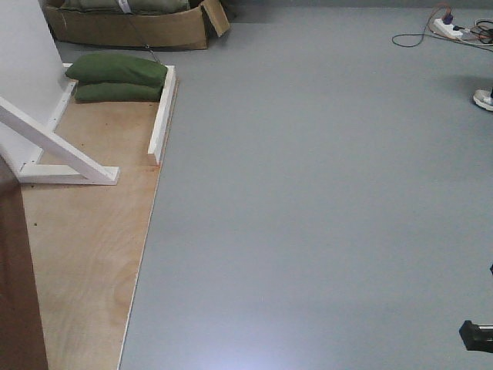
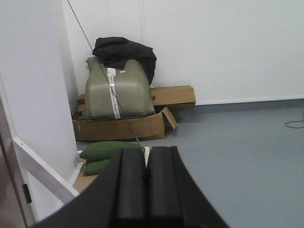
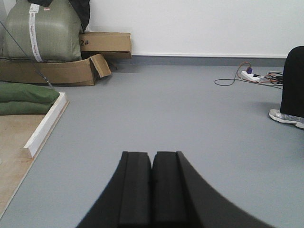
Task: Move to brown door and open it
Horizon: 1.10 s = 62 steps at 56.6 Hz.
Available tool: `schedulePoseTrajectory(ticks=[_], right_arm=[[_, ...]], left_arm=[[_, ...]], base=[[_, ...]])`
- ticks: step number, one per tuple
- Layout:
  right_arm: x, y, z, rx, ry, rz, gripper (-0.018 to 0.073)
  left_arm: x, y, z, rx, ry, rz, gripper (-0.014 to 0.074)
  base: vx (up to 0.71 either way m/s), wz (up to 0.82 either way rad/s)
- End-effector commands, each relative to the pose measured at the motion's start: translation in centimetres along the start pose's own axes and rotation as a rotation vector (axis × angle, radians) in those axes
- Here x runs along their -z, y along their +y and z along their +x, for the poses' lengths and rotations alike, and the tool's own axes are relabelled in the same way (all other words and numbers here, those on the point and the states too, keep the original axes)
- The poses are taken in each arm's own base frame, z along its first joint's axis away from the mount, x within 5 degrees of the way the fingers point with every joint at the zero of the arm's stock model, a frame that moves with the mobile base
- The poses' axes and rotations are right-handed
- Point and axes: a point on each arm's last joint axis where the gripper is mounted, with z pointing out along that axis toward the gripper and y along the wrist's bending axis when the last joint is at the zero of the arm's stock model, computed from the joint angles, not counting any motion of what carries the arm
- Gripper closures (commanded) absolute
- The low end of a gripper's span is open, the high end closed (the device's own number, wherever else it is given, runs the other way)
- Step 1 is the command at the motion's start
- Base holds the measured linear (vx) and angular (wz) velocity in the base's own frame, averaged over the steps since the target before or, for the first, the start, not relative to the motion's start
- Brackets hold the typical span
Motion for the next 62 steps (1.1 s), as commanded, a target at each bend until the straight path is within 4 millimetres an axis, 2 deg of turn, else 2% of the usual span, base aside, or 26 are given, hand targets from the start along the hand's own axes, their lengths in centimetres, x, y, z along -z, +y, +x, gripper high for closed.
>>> schedulePoseTrajectory(ticks=[1, 50, 62], right_arm=[[0.1, -0.1, -0.6, 0.01, -0.089, 0.012, 0.0559], [0.1, -0.1, -0.6, 0.01, -0.088, 0.012, 0.0559], [0.1, -0.1, -0.6, 0.01, -0.088, 0.012, 0.0559]], left_arm=[[0.2, 0.0, -1.4, 0.011, -0.114, 0.001, 0.06], [0.2, 0.0, -1.4, 0.01, -0.11, 0.001, 0.06], [-0.4, 0.0, -3.1, 0.003, -0.076, 0.001, 0.06]], base=[[0.13, -0.03], [0.08, -0.02], [0.01, -0.01]])
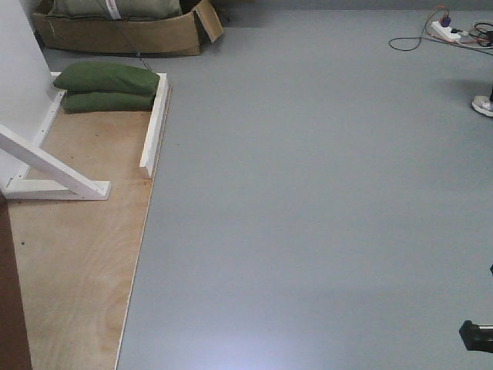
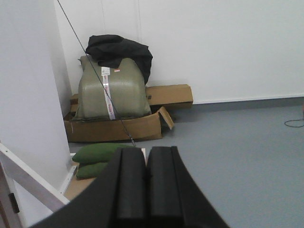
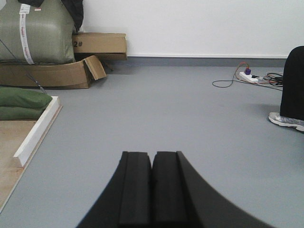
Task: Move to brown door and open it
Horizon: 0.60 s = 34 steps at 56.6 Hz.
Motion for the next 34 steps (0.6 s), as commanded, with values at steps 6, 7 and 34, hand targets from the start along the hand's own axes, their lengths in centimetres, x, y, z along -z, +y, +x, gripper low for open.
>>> schedulePoseTrajectory(ticks=[6, 7, 34], right_arm=[[0.1, -0.1, -0.6, 0.01, -0.088, 0.012, 0.0559], [0.1, -0.1, -0.6, 0.01, -0.088, 0.012, 0.0559], [0.1, -0.1, -0.6, 0.01, -0.088, 0.012, 0.0559]], left_arm=[[-0.3, 0.0, -5.2, 0.004, -0.129, 0.001, 0.06], [-0.3, 0.0, -5.6, 0.004, -0.137, 0.001, 0.06], [0.5, 0.0, -21.6, 0.015, -0.502, 0.002, 0.06]], base=[[0.0, 0.0], [0.0, 0.0], [0.0, 0.0]])
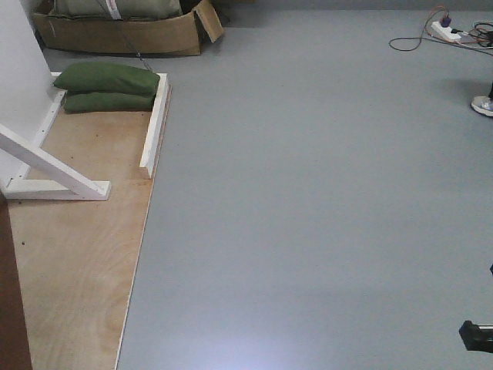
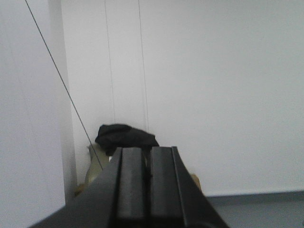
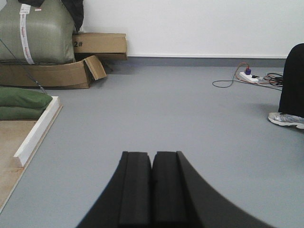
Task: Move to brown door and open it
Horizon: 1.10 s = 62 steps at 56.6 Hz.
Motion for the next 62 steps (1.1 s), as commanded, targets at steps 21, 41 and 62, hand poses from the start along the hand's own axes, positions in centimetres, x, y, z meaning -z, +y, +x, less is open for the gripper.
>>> schedulePoseTrajectory(ticks=[21, 41, 62], right_arm=[[0.1, -0.1, -0.6, 0.01, -0.088, 0.012, 0.0559], [0.1, -0.1, -0.6, 0.01, -0.088, 0.012, 0.0559], [0.1, -0.1, -0.6, 0.01, -0.088, 0.012, 0.0559]], left_arm=[[-3.2, 1.9, -12.1, 0.263, -0.789, -0.128, 0.06], [-2.3, 5.8, -11.4, 0.399, -0.968, -0.601, 0.06], [-2.1, 8.7, -7.9, 0.552, -0.951, -1.08, 0.06]], base=[[0.0, 0.0], [0.0, 0.0], [0.0, 0.0]])
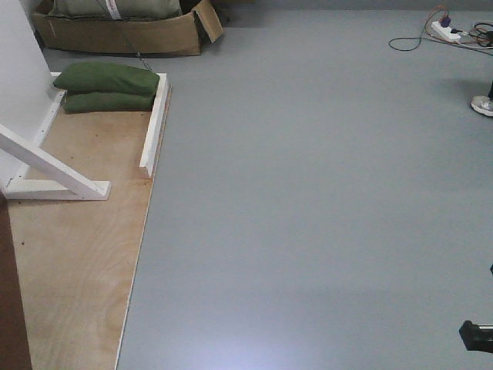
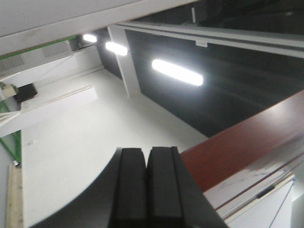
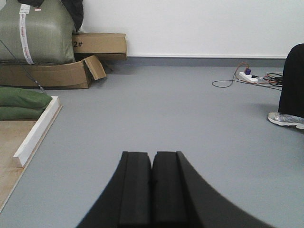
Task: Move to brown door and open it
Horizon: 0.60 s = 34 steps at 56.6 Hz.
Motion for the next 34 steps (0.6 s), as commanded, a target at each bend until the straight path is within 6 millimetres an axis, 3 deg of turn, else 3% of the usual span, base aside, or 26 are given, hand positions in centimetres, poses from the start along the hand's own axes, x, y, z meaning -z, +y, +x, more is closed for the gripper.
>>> schedulePoseTrajectory(ticks=[1, 22, 34], right_arm=[[0.1, -0.1, -0.6, 0.01, -0.089, 0.012, 0.0559], [0.1, -0.1, -0.6, 0.01, -0.089, 0.012, 0.0559], [0.1, -0.1, -0.6, 0.01, -0.089, 0.012, 0.0559]], left_arm=[[-0.5, -0.4, -0.1, -0.037, -0.125, -0.026, 0.06], [-3.1, -2.8, -0.2, -0.076, -0.272, -0.04, 0.06], [-4.4, -2.5, 1.8, -0.136, -0.289, -0.075, 0.06]], base=[[0.0, 0.0], [0.0, 0.0], [0.0, 0.0]])
